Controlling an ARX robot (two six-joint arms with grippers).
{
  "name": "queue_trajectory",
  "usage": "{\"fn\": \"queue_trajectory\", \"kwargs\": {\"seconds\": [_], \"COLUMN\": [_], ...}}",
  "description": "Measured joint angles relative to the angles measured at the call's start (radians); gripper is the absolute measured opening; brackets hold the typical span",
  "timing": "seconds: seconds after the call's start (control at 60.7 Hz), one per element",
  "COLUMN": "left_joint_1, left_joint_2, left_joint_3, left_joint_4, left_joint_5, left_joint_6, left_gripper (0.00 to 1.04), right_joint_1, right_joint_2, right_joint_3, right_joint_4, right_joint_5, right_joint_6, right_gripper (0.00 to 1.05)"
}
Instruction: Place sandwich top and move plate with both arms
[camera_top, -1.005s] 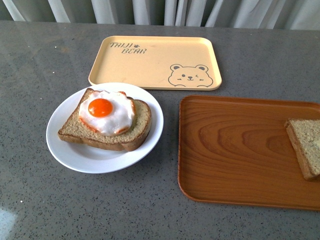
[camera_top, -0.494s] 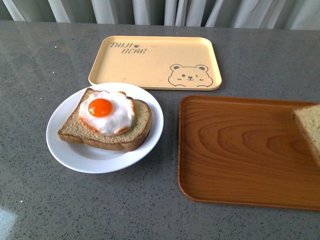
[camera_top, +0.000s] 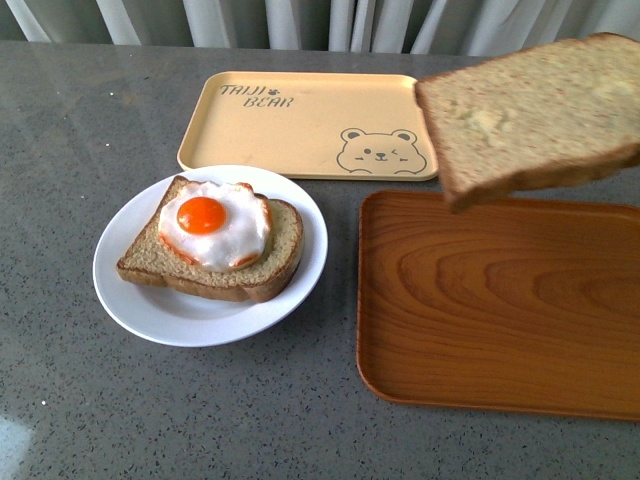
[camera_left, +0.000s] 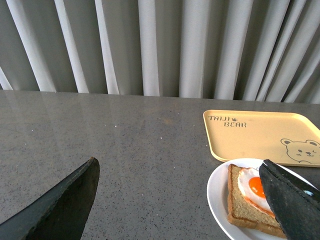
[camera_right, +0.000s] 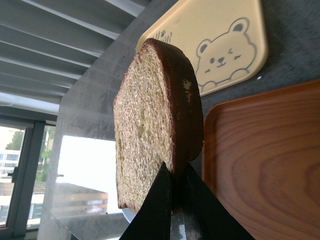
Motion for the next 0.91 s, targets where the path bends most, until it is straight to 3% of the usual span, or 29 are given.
{"fn": "queue_trajectory", "kwargs": {"seconds": [0.198,0.396,0.676,0.906], "left_joint_1": [0.000,0.000,0.000,0.000], "left_joint_2": [0.000,0.000,0.000,0.000], "left_joint_3": [0.000,0.000,0.000,0.000], "left_joint_4": [0.000,0.000,0.000,0.000], "left_joint_5": [0.000,0.000,0.000,0.000], "left_joint_6": [0.000,0.000,0.000,0.000], "left_gripper": [0.96,0.96,0.96,0.96], "right_joint_1": [0.252,0.414,0.541,0.589], "right_joint_2": [0.146,0.229,0.318,0.402], "right_joint_3": [0.060,0.115,0.143,0.170], "right_joint_4": [0.115,0.174,0.238,0.257], "right_joint_5": [0.199,0.351,0.524,0.587], "right_joint_6": [0.129,0.195,0.204,0.227], "right_gripper": [0.02,0.02,0.02,0.02]}}
